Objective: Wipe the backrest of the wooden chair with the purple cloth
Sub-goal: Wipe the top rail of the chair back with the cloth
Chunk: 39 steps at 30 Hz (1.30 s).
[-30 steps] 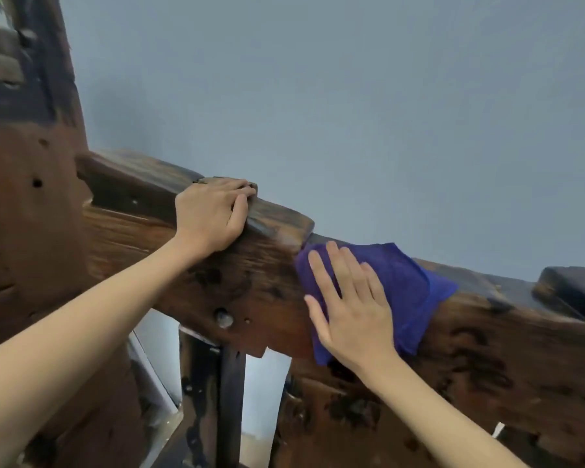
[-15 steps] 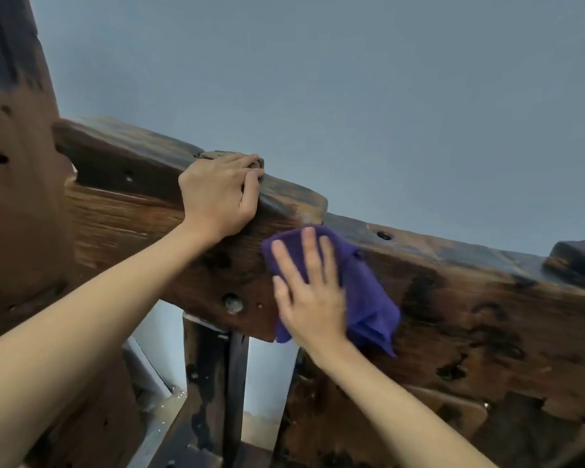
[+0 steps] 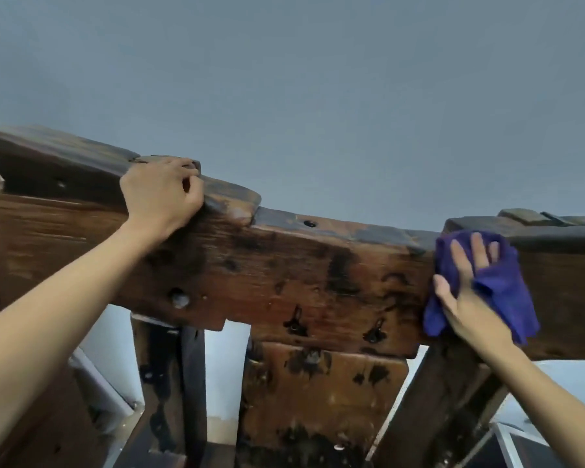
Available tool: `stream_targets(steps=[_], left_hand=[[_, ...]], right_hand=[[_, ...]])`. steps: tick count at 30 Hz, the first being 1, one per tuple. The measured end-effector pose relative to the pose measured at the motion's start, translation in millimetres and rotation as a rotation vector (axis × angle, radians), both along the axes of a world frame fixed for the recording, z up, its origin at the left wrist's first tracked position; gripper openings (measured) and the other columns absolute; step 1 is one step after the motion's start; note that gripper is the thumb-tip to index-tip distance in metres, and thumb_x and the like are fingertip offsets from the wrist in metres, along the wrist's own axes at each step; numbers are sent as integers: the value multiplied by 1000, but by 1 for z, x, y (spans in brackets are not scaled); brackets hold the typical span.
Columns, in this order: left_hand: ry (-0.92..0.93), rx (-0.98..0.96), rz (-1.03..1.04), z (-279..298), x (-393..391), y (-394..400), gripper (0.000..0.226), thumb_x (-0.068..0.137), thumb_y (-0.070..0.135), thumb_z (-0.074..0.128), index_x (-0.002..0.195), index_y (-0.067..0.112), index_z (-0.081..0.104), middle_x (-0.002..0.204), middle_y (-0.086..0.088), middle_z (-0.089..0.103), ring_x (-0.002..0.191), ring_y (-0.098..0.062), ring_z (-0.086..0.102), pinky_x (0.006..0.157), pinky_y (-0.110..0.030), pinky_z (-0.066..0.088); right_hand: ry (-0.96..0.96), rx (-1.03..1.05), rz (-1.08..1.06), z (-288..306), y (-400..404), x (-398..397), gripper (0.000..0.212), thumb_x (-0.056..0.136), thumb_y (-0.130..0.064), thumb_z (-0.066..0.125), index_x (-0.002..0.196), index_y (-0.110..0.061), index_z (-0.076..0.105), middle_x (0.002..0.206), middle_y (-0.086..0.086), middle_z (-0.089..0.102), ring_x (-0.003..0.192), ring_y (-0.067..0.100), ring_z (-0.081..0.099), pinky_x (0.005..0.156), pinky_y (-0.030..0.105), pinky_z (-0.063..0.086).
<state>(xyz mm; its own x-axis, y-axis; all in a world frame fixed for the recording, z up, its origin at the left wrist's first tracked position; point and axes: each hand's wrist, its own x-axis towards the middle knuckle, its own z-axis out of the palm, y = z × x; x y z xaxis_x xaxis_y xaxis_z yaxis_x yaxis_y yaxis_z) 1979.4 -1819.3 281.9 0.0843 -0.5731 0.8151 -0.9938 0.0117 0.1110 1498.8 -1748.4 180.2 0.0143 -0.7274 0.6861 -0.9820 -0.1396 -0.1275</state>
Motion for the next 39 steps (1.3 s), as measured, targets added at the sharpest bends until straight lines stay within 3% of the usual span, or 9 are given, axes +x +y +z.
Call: stream_targets(steps=[6,13,18,21,27,32,34,36,39], left_hand=[[35,428,-326,-16,-219,25,71,99,53,20,93,11,76,100,-18,75,101,-38,67,88,-42,47],[-231,585,-655,-7,-301,-2,50,103,56,13,103,29,54,114,-15,70,108,-36,64,83,-41,47],[-285,431,-394,-16,-345,-1,72,88,80,13,81,21,54,79,-2,67,78,-28,65,61,-33,43],[-206,499,-498,-11,-389,-6,47,99,56,22,81,22,49,90,-7,67,85,-30,61,67,-38,40],[-224,691,-538,-3,-400,-25,27,100,15,37,76,25,34,100,-10,59,93,-32,54,74,-40,38],[-264,677,-502,-7,-398,-22,24,107,19,27,102,16,50,112,-13,63,101,-29,57,90,-43,44],[-263,643,-465,-10,-398,-22,29,108,20,27,117,12,53,122,-13,63,111,-31,58,95,-43,44],[-256,600,-451,-12,-400,-20,29,107,20,29,118,13,55,123,-12,64,112,-32,58,90,-42,45],[-251,570,-460,-9,-403,-15,37,103,23,24,111,12,59,117,-13,67,108,-33,59,88,-43,46]], right_hand=[[-405,-167,-248,-8,-7,81,64,100,-50,32,160,-29,25,169,17,-1,155,39,-8,119,66,5],[165,208,501,-52,6,-72,57,102,-37,50,153,-48,29,166,-23,-7,150,-5,-16,124,30,-12],[-733,-322,-418,38,7,-262,55,109,-35,30,161,-27,17,171,3,3,157,25,-1,124,49,9],[-1130,-427,-554,85,-7,-287,52,110,-35,21,161,-30,19,169,1,18,155,27,15,123,50,12],[-382,-345,-220,-26,-10,-171,61,104,-44,30,161,-29,18,170,10,10,156,34,4,124,48,2],[87,253,401,-75,15,-256,70,95,-43,52,141,-77,12,156,-47,4,152,6,16,124,23,13],[-157,75,96,-56,24,-305,56,88,-53,48,141,-66,34,159,-37,14,151,19,19,116,7,7],[-402,-283,-135,-17,22,-338,58,93,-46,44,150,-38,38,166,-2,23,150,33,21,117,28,17],[-857,-324,-152,64,11,-354,52,92,-54,31,139,-42,51,138,8,62,128,33,52,103,40,40]])
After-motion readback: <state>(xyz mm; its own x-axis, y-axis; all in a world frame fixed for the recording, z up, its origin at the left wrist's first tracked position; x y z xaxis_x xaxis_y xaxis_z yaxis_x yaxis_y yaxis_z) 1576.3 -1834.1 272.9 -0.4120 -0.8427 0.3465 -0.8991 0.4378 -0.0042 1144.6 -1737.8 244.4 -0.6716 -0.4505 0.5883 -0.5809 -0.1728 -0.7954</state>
